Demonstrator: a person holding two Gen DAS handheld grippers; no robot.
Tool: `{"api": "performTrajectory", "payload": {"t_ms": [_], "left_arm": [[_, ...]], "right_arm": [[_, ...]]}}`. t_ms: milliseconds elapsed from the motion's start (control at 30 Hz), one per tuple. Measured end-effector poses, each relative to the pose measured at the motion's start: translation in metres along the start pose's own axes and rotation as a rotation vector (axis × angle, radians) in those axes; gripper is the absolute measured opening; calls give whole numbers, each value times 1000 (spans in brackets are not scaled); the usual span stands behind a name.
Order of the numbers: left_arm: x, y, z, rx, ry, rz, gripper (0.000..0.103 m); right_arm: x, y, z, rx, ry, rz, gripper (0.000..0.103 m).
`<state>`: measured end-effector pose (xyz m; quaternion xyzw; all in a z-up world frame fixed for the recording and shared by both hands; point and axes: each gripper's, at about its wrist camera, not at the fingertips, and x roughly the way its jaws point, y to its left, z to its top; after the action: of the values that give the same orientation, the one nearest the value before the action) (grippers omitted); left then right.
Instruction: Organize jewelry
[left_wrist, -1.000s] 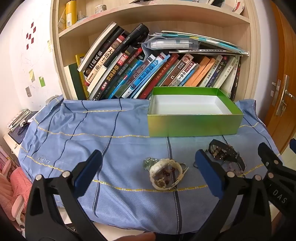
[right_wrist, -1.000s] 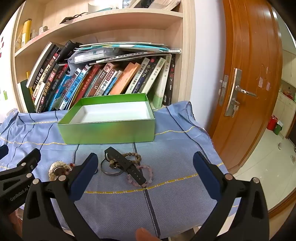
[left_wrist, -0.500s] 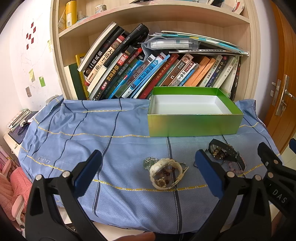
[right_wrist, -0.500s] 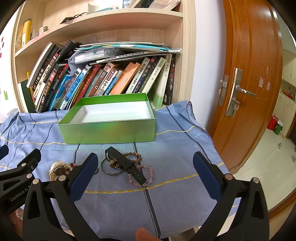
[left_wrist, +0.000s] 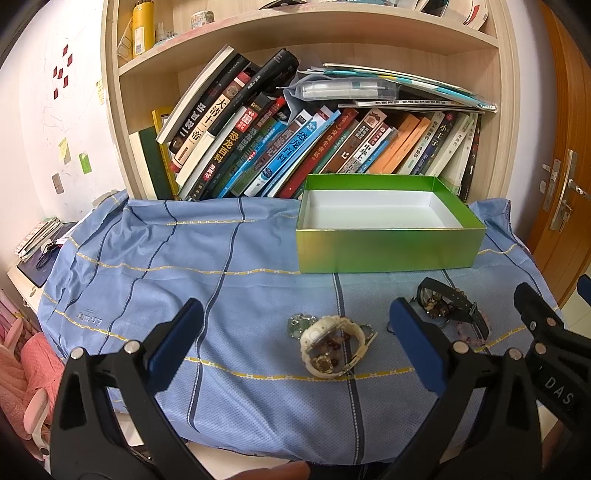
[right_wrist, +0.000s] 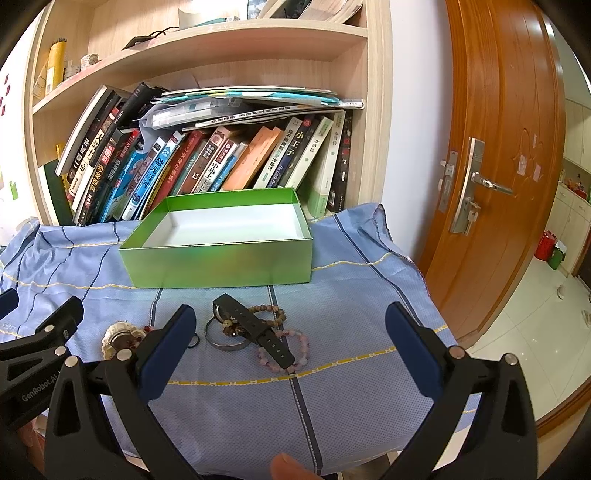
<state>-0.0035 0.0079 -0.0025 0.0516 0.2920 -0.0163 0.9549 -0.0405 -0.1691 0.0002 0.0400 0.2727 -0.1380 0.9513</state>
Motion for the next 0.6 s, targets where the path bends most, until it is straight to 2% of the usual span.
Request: {"api": "performTrajectory", "payload": {"t_ms": [600], "left_arm": [[-4, -1, 3, 2, -3, 2, 99]], "right_arm": [[-1, 1, 1, -3, -3, 4, 100]]}}
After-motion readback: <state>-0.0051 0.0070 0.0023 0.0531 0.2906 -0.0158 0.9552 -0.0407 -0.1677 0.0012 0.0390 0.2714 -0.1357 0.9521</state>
